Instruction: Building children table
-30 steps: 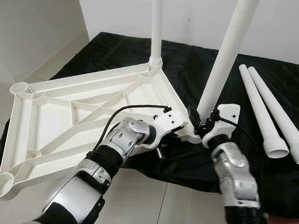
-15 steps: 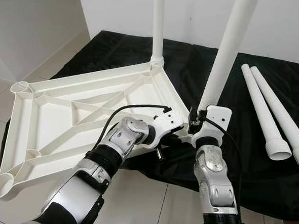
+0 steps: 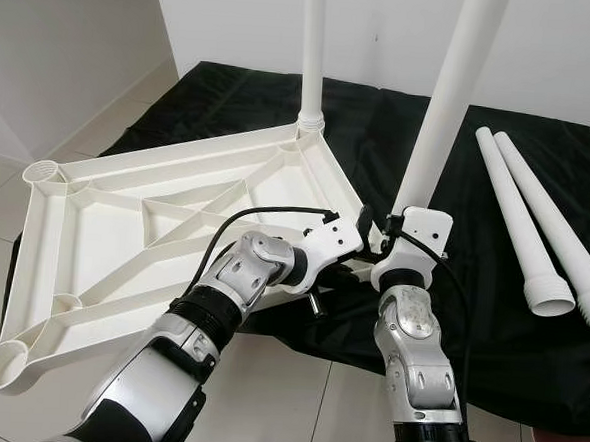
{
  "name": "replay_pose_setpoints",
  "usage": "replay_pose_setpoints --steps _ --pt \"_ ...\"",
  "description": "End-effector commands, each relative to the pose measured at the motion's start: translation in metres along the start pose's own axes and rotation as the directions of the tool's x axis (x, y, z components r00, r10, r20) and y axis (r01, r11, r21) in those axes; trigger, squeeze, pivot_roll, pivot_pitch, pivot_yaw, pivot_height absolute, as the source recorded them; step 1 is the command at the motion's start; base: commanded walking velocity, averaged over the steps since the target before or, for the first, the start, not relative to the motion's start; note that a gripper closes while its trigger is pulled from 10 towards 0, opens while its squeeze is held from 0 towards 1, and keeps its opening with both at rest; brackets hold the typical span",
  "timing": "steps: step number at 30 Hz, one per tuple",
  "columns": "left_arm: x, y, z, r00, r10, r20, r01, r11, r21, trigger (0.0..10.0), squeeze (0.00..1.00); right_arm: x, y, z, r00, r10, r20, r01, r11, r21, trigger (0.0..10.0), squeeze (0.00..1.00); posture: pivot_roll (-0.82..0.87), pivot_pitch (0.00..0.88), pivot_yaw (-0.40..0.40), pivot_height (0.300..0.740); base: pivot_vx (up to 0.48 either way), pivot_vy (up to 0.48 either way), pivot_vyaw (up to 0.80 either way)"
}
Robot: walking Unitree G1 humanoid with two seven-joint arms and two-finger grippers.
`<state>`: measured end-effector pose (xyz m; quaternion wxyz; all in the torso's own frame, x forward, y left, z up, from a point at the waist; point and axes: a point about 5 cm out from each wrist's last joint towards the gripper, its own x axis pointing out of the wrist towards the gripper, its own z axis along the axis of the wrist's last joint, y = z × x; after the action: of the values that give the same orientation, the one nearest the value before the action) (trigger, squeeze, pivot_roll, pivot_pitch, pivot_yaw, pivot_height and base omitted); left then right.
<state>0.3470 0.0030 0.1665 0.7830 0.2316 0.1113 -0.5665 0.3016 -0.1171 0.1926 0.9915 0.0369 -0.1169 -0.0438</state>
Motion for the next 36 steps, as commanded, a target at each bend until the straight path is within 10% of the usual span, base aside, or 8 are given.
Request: replay_pose_setpoints --steps 1,5,6,24,36 --pt "0.003 -0.005 -0.011 0.999 -0.012 -0.045 0.011 1.000 -0.019 10.0 0.00 -0.002 0.002 -0.001 1.000 0.023 -0.004 -0.023 1.000 0.010 10.0 1.00 -0.15 0.111 0.104 0.740 0.000 0.000 0.00" --pt "0.004 -0.005 -0.010 0.999 -0.011 -0.043 0.011 1.000 -0.020 10.0 0.00 -0.001 0.000 0.000 0.999 0.042 -0.002 -0.042 0.999 0.012 10.0 1.00 -0.15 0.111 0.102 0.740 0.000 0.000 0.00" --pt "0.004 -0.005 -0.010 0.999 -0.011 -0.042 0.010 1.000 -0.020 10.0 0.00 0.001 -0.001 0.001 0.998 0.065 0.004 -0.065 0.998 0.006 10.0 0.00 -0.15 0.114 0.104 0.740 0.000 0.000 0.00" --pt "0.003 -0.004 -0.009 0.999 -0.009 -0.041 0.008 1.000 -0.022 10.0 0.00 0.028 -0.051 -0.002 0.890 0.449 -0.079 -0.453 0.890 -0.044 10.0 0.00 -0.15 0.118 0.100 0.740 0.000 0.000 0.00" --pt "0.005 -0.005 -0.007 0.999 -0.013 -0.036 0.013 1.000 -0.016 10.0 0.00 0.034 -0.064 -0.001 0.592 0.792 -0.151 -0.799 0.601 0.023 10.0 0.00 -0.15 0.102 0.105 0.740 0.000 0.000 0.00"
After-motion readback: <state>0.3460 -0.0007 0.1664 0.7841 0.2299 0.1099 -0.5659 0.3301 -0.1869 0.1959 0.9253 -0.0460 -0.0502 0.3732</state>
